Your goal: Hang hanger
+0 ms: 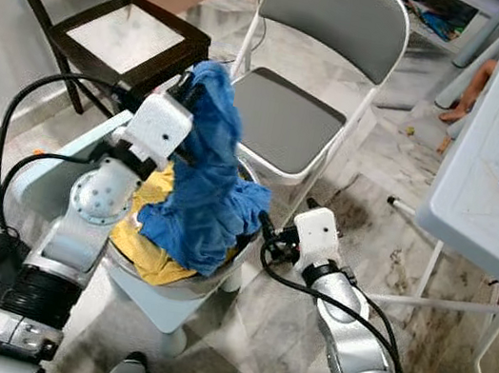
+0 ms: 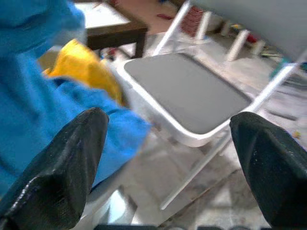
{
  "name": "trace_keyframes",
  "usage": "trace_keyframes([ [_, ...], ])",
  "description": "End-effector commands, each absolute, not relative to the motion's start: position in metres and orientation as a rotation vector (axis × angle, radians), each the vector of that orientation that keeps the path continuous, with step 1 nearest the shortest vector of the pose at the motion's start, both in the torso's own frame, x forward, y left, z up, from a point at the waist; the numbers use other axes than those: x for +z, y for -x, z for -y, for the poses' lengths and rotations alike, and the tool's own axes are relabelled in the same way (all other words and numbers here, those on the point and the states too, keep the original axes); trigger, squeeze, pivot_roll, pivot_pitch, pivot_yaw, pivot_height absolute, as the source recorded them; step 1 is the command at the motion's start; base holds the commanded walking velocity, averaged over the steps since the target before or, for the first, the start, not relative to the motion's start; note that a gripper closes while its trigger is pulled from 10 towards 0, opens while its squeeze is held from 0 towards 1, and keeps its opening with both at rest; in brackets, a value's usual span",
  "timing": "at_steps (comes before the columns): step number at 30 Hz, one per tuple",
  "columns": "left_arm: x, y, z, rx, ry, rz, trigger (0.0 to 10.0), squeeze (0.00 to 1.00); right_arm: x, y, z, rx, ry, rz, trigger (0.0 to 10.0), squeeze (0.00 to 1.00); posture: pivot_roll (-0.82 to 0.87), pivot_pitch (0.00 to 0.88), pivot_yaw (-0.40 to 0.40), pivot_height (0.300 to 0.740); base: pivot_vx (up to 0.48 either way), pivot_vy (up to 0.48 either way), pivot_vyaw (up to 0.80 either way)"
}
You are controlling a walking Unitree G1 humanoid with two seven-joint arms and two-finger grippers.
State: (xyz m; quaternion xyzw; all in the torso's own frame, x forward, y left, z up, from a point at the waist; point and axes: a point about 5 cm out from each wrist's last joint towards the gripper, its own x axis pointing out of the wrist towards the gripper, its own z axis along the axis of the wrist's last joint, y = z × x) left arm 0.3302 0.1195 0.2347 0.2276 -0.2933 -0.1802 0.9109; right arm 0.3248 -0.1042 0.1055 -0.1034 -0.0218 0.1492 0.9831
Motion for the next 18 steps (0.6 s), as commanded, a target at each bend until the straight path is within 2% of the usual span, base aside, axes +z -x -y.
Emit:
trace_keyframes([
  [1,0.242,-0.327,-0.114,-0.413,-0.465,0.637,0.0,0.0,0.11,-0.326,0.11,0.255,0.181,0.049,10.0,0.0,0.19,0.165,-0.001,0.74,0.0,0.0,0.0],
  [8,0.247,-0.334,-0.125,-0.362,-0.391,0.603,0.0,0.0,0.116,-0.321,0.119,0.191,0.151,0.072,10.0,0.0,0.15,0.164,0.026,0.74,0.0,0.0,0.0],
  [12,0.244,-0.335,-0.13,-0.366,-0.377,0.57,0.0,0.0,0.121,-0.318,0.127,0.145,0.125,0.081,10.0,0.0,0.15,0.165,0.005,0.74,0.0,0.0,0.0],
  [16,0.225,-0.332,-0.135,-0.348,-0.342,0.497,0.0,0.0,0.116,-0.312,0.133,0.137,0.112,0.054,10.0,0.0,0.17,0.168,0.007,0.74,0.0,0.0,0.0],
  [18,0.209,-0.328,-0.139,-0.333,-0.306,0.431,0.0,0.0,0.11,-0.307,0.138,0.116,0.106,0.03,10.0,0.0,0.17,0.167,0.009,0.74,0.0,0.0,-0.65],
])
